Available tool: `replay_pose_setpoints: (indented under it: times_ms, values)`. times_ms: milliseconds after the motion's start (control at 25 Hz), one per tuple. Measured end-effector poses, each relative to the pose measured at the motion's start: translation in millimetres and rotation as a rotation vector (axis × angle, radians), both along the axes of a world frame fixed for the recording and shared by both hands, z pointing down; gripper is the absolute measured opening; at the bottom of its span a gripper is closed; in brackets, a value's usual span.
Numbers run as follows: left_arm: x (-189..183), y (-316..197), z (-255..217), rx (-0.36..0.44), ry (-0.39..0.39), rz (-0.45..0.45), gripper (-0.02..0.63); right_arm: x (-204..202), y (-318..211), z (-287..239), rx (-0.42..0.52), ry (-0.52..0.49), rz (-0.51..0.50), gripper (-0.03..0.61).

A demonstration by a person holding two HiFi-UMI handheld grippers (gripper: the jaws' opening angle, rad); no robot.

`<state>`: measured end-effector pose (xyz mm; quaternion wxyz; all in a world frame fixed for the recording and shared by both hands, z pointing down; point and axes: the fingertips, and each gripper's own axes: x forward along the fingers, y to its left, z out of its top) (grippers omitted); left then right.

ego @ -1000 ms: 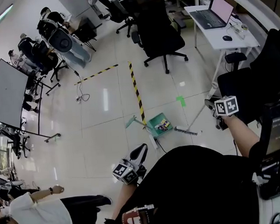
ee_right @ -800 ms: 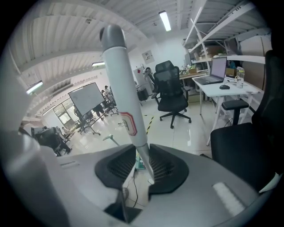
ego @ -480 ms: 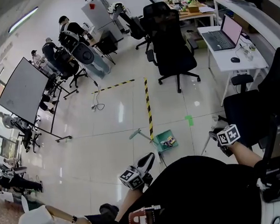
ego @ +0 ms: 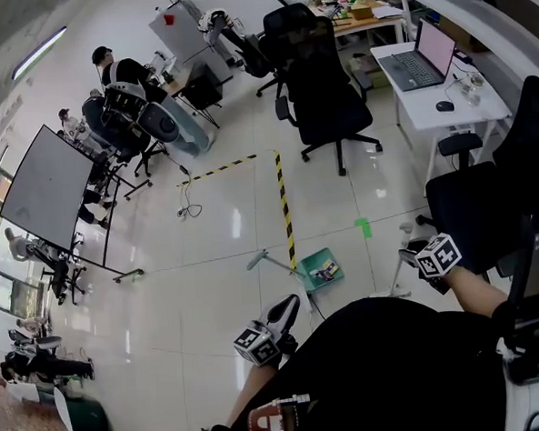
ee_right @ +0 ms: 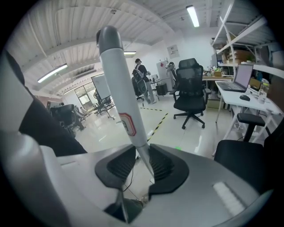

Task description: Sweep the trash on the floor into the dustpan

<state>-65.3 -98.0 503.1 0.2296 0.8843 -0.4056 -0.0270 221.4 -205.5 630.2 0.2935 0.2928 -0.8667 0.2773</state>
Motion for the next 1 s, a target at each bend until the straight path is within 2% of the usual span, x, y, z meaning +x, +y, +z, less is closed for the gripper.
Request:
replay_pose_setpoints:
  times_ms: [320,480,760,880,1000]
  values:
    - [-33,-7,5,0.042,0.065,0.06,-0.003,-14,6,-11,-0.001,0.041,0.081,0.091]
    - [-77,1,5,0.072,0.021,0.08,-0.003,-42,11,-20,-0.002,0.037,0.127,0.091]
    - [-188,33,12,0.058,0.038,0.082,-0.005,-123,36,-43,0.013,0.092,0.16,0.087]
    - [-211,42,24,0.043,0.02,0.141,-0.004,-144,50,-51,0.018,0.097,0.207,0.085]
    - [-213,49,33,0.029,0.032,0.201,-0.003,-154,68,-56,0.008,0.095,0.239,0.083]
